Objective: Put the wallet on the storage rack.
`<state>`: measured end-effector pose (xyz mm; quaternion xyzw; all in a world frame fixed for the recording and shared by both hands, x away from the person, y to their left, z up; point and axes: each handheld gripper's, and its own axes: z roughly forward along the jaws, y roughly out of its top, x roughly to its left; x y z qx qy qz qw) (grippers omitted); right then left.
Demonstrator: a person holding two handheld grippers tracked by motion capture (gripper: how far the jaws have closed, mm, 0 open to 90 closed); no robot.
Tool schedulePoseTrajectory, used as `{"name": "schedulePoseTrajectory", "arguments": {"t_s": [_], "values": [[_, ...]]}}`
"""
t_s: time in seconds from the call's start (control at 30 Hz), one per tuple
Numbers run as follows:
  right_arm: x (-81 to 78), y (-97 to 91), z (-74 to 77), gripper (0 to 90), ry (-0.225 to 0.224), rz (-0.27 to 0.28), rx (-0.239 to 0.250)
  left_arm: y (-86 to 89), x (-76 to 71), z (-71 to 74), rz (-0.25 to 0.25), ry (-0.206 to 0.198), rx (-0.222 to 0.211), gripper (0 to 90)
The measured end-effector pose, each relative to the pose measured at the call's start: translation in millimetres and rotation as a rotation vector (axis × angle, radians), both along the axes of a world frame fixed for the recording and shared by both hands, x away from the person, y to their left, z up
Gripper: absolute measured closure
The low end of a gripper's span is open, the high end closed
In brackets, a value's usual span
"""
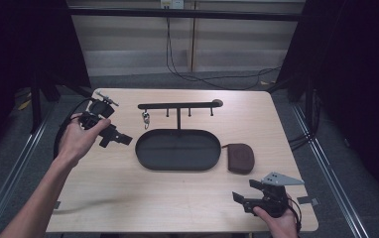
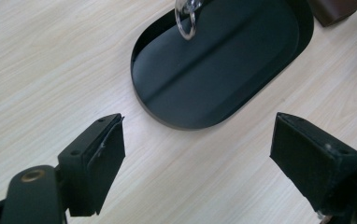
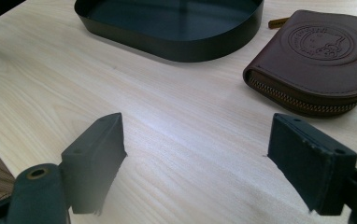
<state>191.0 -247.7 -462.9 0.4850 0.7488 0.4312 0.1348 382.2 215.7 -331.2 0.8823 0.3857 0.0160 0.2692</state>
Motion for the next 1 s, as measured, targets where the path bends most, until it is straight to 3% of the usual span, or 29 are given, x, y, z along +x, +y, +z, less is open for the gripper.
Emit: {"name": "schedulePoseTrajectory", "arguments": {"t_s": [0.07,0.2,0.57,0.8,0.9,1.0], "values": [[-0.6,-0.4,0.3,18.2,0.002,-0.005,0.002,7.9,-7.1,-0.1,0.043,-0.041,-0.045,18.0],[0.0,-2.1,-0.6,18.2,0.003,-0.009,0.006,14.0,-17.5,0.8,0.034,-0.069,-0.073,17.5],[-1.4,-2.1,0.3,18.2,0.0,-0.011,0.006,32.0,-39.2,-14.9,0.049,-0.107,-0.118,18.1],[-0.2,-5.0,0.7,17.9,0.006,-0.029,0.023,57.8,-61.4,-39.8,0.092,-0.132,-0.177,18.1],[0.1,-5.6,0.9,17.7,0.008,-0.03,0.028,62.9,-67.2,-46.6,0.104,-0.142,-0.183,18.1],[0.6,-6.7,1.3,17.8,0.015,-0.035,0.034,68.7,-81.4,-60.1,0.104,-0.167,-0.202,22.4]]}}
